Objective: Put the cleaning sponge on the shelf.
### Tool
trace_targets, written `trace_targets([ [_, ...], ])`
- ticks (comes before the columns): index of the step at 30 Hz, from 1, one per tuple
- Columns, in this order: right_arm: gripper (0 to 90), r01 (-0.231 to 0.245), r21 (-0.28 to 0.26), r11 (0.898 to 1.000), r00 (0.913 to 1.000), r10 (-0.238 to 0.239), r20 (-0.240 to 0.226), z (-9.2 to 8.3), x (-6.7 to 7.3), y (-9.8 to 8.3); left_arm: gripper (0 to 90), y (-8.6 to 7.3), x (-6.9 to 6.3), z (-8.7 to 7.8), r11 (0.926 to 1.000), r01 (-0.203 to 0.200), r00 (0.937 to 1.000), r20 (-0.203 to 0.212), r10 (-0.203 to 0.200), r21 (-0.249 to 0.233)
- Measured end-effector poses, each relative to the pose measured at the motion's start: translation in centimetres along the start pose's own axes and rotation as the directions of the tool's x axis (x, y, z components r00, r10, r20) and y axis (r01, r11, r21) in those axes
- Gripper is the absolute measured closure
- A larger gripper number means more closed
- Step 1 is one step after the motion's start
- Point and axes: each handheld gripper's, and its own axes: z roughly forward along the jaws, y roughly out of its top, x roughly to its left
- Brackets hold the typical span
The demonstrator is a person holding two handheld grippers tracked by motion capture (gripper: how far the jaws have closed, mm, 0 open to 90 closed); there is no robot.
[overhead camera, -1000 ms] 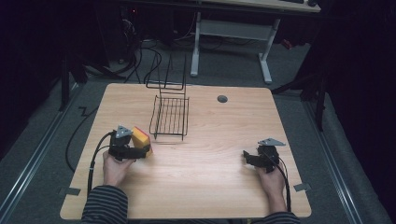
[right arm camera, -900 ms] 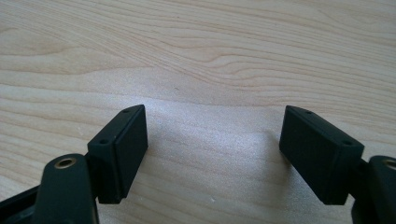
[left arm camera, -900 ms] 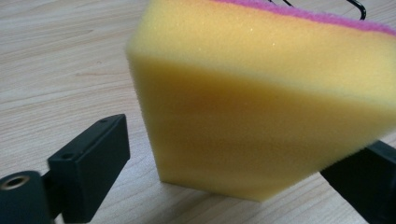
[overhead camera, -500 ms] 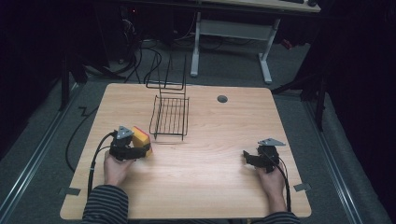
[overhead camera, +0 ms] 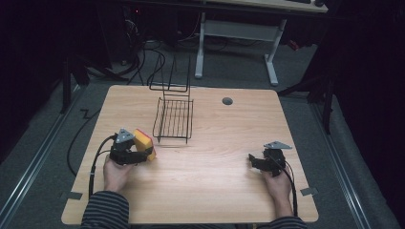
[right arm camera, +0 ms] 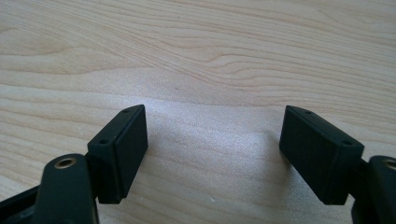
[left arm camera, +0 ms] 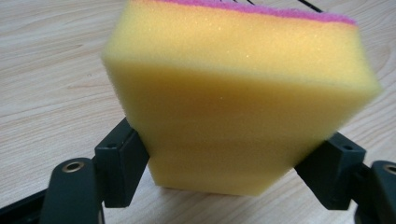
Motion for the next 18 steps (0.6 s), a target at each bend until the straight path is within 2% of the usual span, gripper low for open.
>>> trace_targets([
  [5, 23.7, 0.0, 0.0, 1.0, 1.0, 0.0, 0.0, 0.0, 0.0, 0.0, 26.7, 0.1, -0.1, -0.8, 1.0, 0.0, 0.9999, 0.014, 0.0, -0.005],
  [8, 23.7, 0.0, 0.0, 1.0, 1.0, 0.0, 0.0, 0.0, 0.0, 0.0, 27.2, 0.7, -0.4, -1.3, 0.9997, -0.026, 0.9992, 0.03, 0.026, 0.003],
  [18, 23.7, 0.0, 0.0, 1.0, 1.0, 0.0, 0.0, 0.0, 0.0, 0.0, 28.4, 2.5, -1.2, -2.3, 0.998, -0.061, 0.9959, 0.066, 0.062, -0.017],
])
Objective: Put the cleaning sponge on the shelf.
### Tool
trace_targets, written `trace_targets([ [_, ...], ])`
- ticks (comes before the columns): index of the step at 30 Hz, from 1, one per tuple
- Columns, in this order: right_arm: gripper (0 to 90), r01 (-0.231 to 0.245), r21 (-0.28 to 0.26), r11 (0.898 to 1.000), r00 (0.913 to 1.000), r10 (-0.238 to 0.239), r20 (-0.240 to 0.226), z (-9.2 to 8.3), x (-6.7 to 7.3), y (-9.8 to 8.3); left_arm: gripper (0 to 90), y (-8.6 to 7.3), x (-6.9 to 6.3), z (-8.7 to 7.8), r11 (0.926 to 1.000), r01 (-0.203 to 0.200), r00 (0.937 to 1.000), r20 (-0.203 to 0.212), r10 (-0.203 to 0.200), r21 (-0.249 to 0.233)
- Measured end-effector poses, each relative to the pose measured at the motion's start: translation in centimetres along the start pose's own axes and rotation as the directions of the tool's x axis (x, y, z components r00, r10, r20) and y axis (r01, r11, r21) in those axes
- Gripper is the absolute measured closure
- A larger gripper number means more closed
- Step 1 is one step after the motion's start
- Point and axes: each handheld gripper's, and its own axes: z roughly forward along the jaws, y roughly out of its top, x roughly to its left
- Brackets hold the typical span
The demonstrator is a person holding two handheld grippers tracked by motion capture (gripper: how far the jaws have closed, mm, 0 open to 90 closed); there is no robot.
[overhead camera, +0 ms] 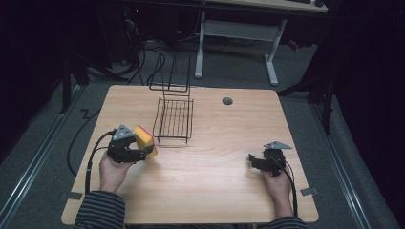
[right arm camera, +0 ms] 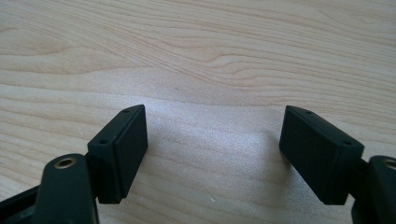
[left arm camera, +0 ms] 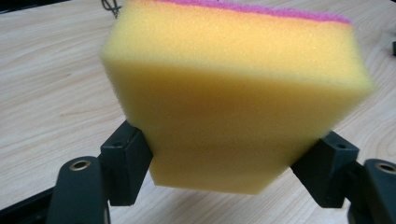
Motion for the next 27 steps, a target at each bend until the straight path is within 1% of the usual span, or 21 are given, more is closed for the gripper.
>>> trace_targets([
  [11, 23.7, 0.0, 0.0, 1.0, 1.0, 0.0, 0.0, 0.0, 0.0, 0.0, 29.3, 1.6, -0.4, 0.0, 0.9999, -0.013, 0.9994, 0.033, 0.013, -0.006],
  [14, 23.7, 0.0, 0.0, 1.0, 1.0, 0.0, 0.0, 0.0, 0.0, 0.0, 29.4, 2.0, -0.5, 0.1, 0.9998, -0.021, 0.9992, 0.034, 0.021, -0.005],
  [16, 23.7, 0.0, 0.0, 1.0, 1.0, 0.0, 0.0, 0.0, 0.0, 0.0, 29.4, 2.3, -0.6, 0.2, 0.9997, -0.021, 0.9991, 0.036, 0.021, -0.013],
  [17, 23.7, -0.002, 0.001, 1.0, 1.0, 0.002, 0.0, 0.0, 0.0, 0.0, 29.1, 2.7, -0.7, 0.3, 0.9996, -0.021, 0.9994, 0.028, 0.021, -0.017],
  [18, 23.7, -0.002, 0.001, 1.0, 1.0, 0.002, 0.0, 0.0, 0.0, 0.0, 28.9, 2.7, -0.7, 0.3, 0.9996, -0.021, 0.9994, 0.028, 0.021, -0.017],
  [21, 23.7, -0.002, 0.001, 1.0, 1.0, 0.002, 0.0, 0.0, 0.0, 0.0, 28.6, 3.5, -0.9, 0.7, 0.999, -0.032, 0.9993, 0.018, 0.032, -0.031],
  [22, 23.7, -0.002, 0.001, 1.0, 1.0, 0.002, 0.0, 0.0, 0.0, 0.0, 28.6, 3.7, -0.9, 0.8, 0.9989, -0.024, 0.9994, 0.022, 0.025, -0.041],
  [23, 23.7, -0.002, 0.001, 1.0, 1.0, 0.002, 0.0, 0.0, 0.0, 0.0, 28.4, 3.7, -0.9, 0.8, 0.9989, -0.024, 0.9994, 0.022, 0.025, -0.041],
  [25, 23.7, -0.002, 0.001, 1.0, 1.0, 0.002, 0.0, 0.0, 0.0, 0.0, 28.3, 4.1, -0.9, 1.1, 0.9989, -0.019, 0.9998, 0.007, 0.02, -0.043],
  [26, 23.7, -0.002, 0.001, 1.0, 1.0, 0.002, 0.0, 0.0, 0.0, 0.0, 28.2, 4.3, -0.9, 1.2, 0.9988, -0.016, 0.9998, 0.007, 0.016, -0.047],
  [27, 23.7, -0.002, 0.001, 1.0, 1.0, 0.002, 0.0, 0.0, 0.0, 0.0, 28.3, 4.6, -0.8, 1.5, 0.9988, -0.013, 0.9998, 0.018, 0.014, -0.047],
])
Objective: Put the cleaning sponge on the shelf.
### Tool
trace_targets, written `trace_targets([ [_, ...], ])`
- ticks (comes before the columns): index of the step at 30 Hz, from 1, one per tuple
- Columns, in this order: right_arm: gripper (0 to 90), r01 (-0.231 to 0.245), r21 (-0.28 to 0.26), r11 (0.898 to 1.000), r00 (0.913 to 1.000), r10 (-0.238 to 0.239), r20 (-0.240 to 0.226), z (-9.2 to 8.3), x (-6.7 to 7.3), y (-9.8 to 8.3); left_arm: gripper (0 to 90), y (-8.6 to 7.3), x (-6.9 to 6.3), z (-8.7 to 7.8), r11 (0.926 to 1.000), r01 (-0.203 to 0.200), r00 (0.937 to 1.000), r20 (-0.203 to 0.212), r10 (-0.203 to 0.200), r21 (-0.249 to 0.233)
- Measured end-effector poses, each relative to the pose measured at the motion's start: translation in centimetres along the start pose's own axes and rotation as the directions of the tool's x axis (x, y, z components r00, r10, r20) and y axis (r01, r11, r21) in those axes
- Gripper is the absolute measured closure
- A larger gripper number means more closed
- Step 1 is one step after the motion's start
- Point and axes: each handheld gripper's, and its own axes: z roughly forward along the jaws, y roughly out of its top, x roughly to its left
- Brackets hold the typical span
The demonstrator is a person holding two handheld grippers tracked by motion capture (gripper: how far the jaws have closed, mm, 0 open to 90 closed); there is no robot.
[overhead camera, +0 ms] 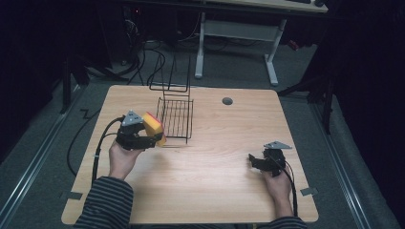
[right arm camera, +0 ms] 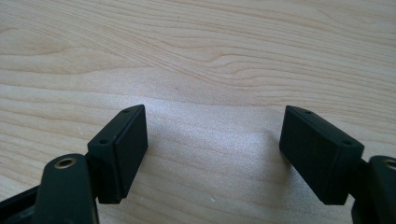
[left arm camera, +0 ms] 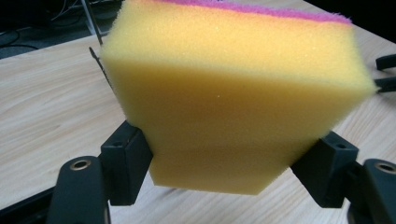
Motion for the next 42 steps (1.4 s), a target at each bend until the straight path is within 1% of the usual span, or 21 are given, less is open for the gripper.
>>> trace_targets([
  [1, 23.7, 0.0, 0.0, 1.0, 1.0, 0.0, 0.0, 0.0, 0.0, 0.0, 28.2, 0.0, 0.0, 0.0, 1.0, 0.0, 1.0, 0.0, 0.0, 0.0],
  [2, 23.7, 0.0, 0.0, 1.0, 1.0, 0.0, 0.0, 0.0, 0.0, 0.0, 28.3, 0.3, 0.1, 0.3, 0.9999, 0.012, 0.9998, 0.013, -0.012, -0.004],
  [3, 23.7, 0.0, 0.0, 1.0, 1.0, 0.0, 0.0, 0.0, 0.0, 0.0, 28.3, 0.4, 0.2, 0.5, 0.9999, 0.015, 0.9997, 0.017, -0.015, 0.006],
  [4, 23.7, 0.0, 0.0, 1.0, 1.0, 0.0, 0.0, 0.0, 0.0, 0.0, 28.2, 0.5, 0.2, 0.7, 0.9998, 0.016, 0.9998, 0.013, -0.016, 0.007],
  [5, 23.7, 0.002, -0.001, 1.0, 1.0, -0.002, 0.0, 0.0, 0.0, 0.0, 28.2, 0.7, 0.2, 0.9, 0.9999, 0.009, 0.9999, 0.008, -0.009, 0.014],
  [8, 23.7, 0.002, -0.001, 1.0, 1.0, -0.002, 0.0, 0.0, 0.0, 0.0, 28.0, 1.0, 0.2, 1.3, 0.9998, 0.006, 0.9999, 0.009, -0.006, 0.016],
  [9, 23.7, 0.003, -0.001, 1.0, 1.0, -0.003, 0.0, 0.0, 0.0, 0.0, 27.9, 1.2, 0.1, 1.8, 0.9999, -0.006, 1.0, -0.004, 0.006, 0.015],
  [12, 23.7, 0.002, -0.001, 1.0, 1.0, -0.002, 0.0, 0.0, 0.0, 0.0, 27.7, 1.4, 0.1, 2.1, 1.0, -0.007, 0.9999, -0.013, 0.007, 0.0],
  [13, 23.7, 0.002, -0.001, 1.0, 1.0, -0.002, 0.0, 0.0, 0.0, 0.0, 27.4, 1.5, 0.1, 2.4, 0.9999, -0.012, 0.9994, -0.032, 0.012, 0.004],
  [15, 23.7, 0.002, -0.001, 1.0, 1.0, -0.002, 0.0, 0.0, 0.0, 0.0, 27.3, 1.6, 0.2, 2.6, 0.9999, -0.011, 0.9993, -0.034, 0.011, 0.004],
  [17, 23.7, 0.002, -0.001, 1.0, 1.0, -0.002, 0.0, 0.0, 0.0, 0.0, 27.3, 1.8, 0.1, 3.2, 0.9997, -0.02, 0.9991, -0.038, 0.021, 0.014],
  [18, 23.7, 0.002, -0.001, 1.0, 1.0, -0.002, 0.0, 0.0, 0.0, 0.0, 27.2, 1.8, 0.1, 3.2, 0.9997, -0.02, 0.9991, -0.038, 0.021, 0.014],
  [22, 23.7, 0.003, -0.001, 1.0, 1.0, -0.003, 0.0, 0.0, 0.0, 0.0, 27.1, 2.2, -0.1, 4.1, 0.9992, -0.035, 0.9988, -0.033, 0.036, 0.021],
  [24, 23.7, 0.003, -0.001, 1.0, 1.0, -0.003, 0.0, 0.0, 0.0, 0.0, 27.0, 2.2, -0.1, 4.3, 0.9993, -0.035, 0.9989, -0.029, 0.036, 0.014],
  [30, 23.7, 0.003, -0.001, 1.0, 1.0, -0.003, -0.001, 0.0, 0.0, 0.0, 27.0, 2.5, 0.1, 5.4, 0.9998, -0.013, 0.9993, -0.036, 0.013, 0.016],
  [35, 23.7, 0.004, -0.001, 1.0, 1.0, -0.004, -0.001, 0.0, 0.0, 0.0, 26.9, 2.7, 0.1, 6.0, 0.9998, -0.01, 0.9993, -0.037, 0.01, 0.018],
  [38, 23.7, 0.004, -0.001, 1.0, 1.0, -0.004, -0.001, 0.0, 0.0, 0.0, 26.9, 2.9, 0.2, 6.6, 0.9997, -0.004, 0.9992, -0.039, 0.005, 0.024],
  [42, 23.7, 0.002, 0.0, 1.0, 1.0, -0.002, -0.001, 0.0, 0.0, 0.0, 26.9, 3.1, 0.2, 7.1, 0.9999, -0.001, 0.9991, -0.043, 0.001, 0.015],
])
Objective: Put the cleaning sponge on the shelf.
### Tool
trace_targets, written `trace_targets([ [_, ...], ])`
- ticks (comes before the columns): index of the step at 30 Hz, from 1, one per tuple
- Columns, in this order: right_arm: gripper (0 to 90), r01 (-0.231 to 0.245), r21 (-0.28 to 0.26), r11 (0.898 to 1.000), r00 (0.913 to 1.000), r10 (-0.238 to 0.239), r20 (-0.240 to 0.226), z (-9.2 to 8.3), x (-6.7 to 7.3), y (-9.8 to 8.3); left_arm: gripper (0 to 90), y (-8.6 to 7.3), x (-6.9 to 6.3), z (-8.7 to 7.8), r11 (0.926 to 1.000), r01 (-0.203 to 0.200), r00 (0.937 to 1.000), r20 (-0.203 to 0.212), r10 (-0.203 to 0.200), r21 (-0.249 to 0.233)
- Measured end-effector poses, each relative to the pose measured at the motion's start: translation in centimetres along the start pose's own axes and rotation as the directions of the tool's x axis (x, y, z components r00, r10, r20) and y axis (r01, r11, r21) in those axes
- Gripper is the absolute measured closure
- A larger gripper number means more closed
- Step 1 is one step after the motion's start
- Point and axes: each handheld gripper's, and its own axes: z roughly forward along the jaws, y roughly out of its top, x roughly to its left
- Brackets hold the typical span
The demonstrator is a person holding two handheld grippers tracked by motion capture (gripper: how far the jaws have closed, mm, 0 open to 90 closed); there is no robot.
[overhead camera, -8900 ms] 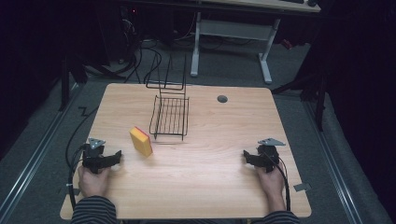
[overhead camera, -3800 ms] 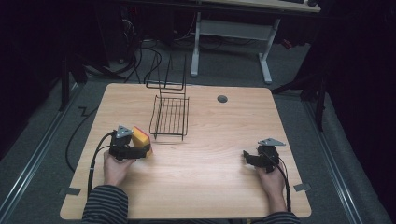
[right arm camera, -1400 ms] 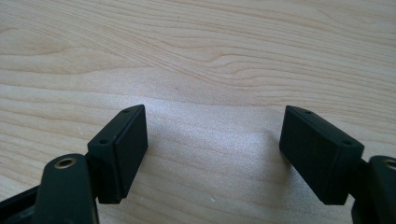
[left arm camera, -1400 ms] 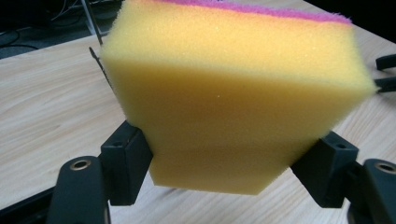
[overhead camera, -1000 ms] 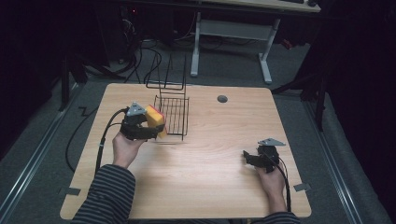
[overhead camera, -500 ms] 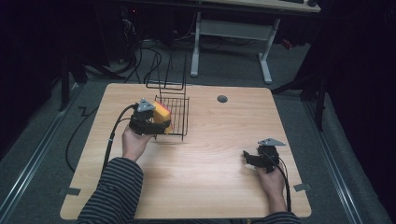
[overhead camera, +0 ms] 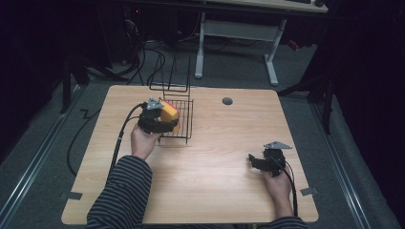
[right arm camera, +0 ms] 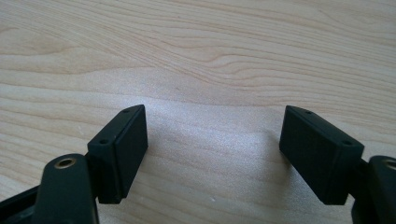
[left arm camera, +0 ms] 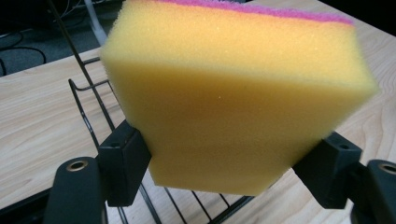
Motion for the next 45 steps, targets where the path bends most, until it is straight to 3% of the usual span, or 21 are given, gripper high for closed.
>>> trace_targets([
  [22, 23.7, 0.001, 0.0, 1.0, 1.0, -0.001, 0.0, 0.0, 0.0, 0.0, 26.3, 1.2, 1.0, 4.6, 0.9982, 0.036, 0.9974, -0.063, -0.033, 0.048],
  [28, 23.7, 0.001, 0.0, 1.0, 1.0, -0.001, -0.001, 0.0, 0.0, 0.0, 26.0, 0.9, 1.9, 5.6, 0.9954, 0.083, 0.9935, -0.082, -0.079, 0.047],
  [37, 23.7, 0.001, 0.0, 1.0, 1.0, -0.001, -0.001, 0.0, 0.0, 0.0, 23.5, 0.7, 1.8, 6.0, 0.9967, 0.066, 0.9936, -0.095, -0.061, 0.047],
  [45, 23.7, 0.0, -0.001, 1.0, 1.0, 0.0, -0.001, 0.0, 0.0, 0.0, 15.4, 0.6, 2.0, 6.2, 0.9956, 0.081, 0.9936, -0.082, -0.077, 0.047],
])
